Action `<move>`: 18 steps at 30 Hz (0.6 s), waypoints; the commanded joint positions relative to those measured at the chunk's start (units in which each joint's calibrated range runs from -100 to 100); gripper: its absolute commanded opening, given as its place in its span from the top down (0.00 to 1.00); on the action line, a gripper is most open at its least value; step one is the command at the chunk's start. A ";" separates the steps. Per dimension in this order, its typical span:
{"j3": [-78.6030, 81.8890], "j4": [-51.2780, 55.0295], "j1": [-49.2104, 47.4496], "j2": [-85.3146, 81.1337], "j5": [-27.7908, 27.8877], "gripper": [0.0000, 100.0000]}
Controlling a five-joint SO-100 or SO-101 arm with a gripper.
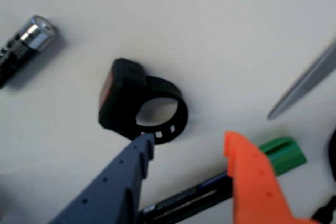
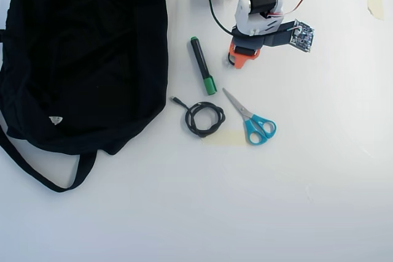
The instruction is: Put the bike light into the black bag
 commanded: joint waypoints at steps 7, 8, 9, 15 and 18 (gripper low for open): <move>5.15 -6.28 -1.03 -0.12 0.30 0.81; 5.96 -7.32 -1.03 -0.12 0.30 0.81; 6.59 -8.09 -1.03 -0.12 0.30 0.81; 7.22 -9.21 -1.03 -0.12 1.40 0.81; 6.68 -9.21 -0.81 -0.12 1.77 0.81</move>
